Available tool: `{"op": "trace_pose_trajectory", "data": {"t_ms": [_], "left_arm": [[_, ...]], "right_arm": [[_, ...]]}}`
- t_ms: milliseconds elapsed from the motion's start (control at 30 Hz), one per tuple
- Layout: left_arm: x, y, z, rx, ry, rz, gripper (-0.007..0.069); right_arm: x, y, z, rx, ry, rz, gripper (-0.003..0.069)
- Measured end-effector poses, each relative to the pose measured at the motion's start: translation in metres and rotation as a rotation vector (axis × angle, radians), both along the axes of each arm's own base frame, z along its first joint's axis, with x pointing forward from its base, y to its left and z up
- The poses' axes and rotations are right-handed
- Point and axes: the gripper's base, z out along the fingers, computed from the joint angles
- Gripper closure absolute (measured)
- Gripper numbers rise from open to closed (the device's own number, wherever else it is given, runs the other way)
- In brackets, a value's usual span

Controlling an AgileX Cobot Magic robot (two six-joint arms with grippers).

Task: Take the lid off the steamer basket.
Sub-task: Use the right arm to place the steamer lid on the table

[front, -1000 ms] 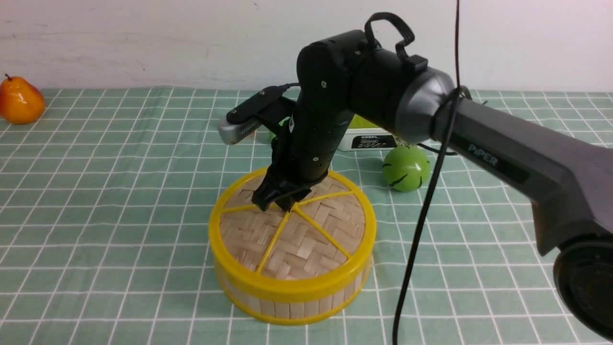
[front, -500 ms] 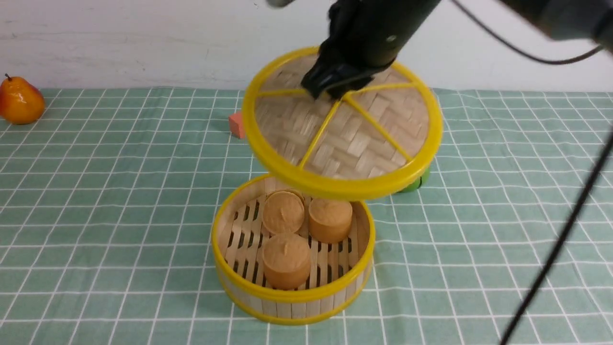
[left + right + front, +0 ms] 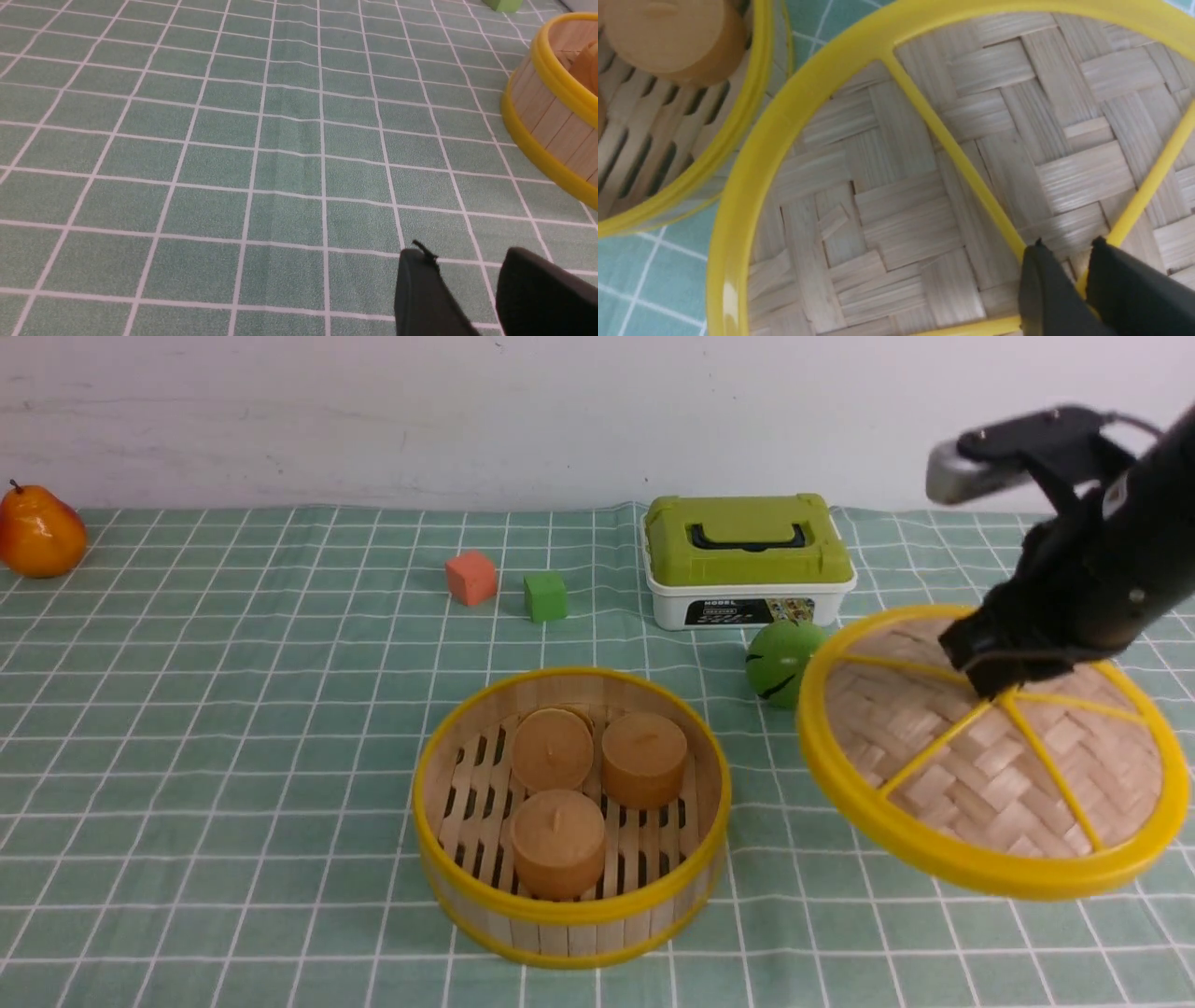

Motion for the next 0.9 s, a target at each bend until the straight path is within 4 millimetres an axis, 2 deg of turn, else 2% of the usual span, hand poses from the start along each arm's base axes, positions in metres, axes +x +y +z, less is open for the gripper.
{"op": "trace_pose_trajectory", "data": {"t_ms": [67, 267, 400, 533, 633, 700, 767, 800, 867, 900], "left_arm": [[0.0, 0.0, 0.0, 0.0, 0.0, 0.0, 0.0386], [0.0, 0.0, 0.0, 0.0, 0.0, 0.0, 0.0386], [0.0, 0.0, 0.0, 0.0, 0.0, 0.0, 0.0386], [0.0, 0.0, 0.0, 0.0, 0.0, 0.0, 0.0386], [0.0, 0.0, 0.0, 0.0, 0.0, 0.0, 0.0386], [0.0, 0.0, 0.0, 0.0, 0.0, 0.0, 0.0386], [0.0, 0.0, 0.0, 0.0, 0.0, 0.0, 0.0386], [0.0, 0.0, 0.0, 0.0, 0.0, 0.0, 0.0386], [0.0, 0.0, 0.0, 0.0, 0.0, 0.0, 0.0386], [0.0, 0.0, 0.0, 0.0, 0.0, 0.0, 0.0386]], "right_arm": [[0.004, -0.004, -0.026, 0.004, -0.006, -0.025, 0.0575], [0.02, -0.003, -0.071, -0.003, -0.004, -0.046, 0.0575], [0.028, -0.002, -0.087, -0.004, 0.004, -0.053, 0.0573], [0.032, -0.001, -0.101, -0.006, 0.027, -0.056, 0.0531], [0.033, -0.001, -0.101, -0.006, 0.029, -0.056, 0.0494], [0.034, -0.001, -0.096, -0.005, 0.029, -0.054, 0.0421], [0.034, -0.001, -0.09, -0.004, 0.039, -0.051, 0.0396], [0.029, 0.0, -0.075, -0.001, 0.055, -0.043, 0.0364], [0.021, -0.001, -0.049, 0.013, 0.035, -0.038, 0.0351], [0.019, -0.001, -0.042, 0.016, 0.022, -0.037, 0.0351]]}}
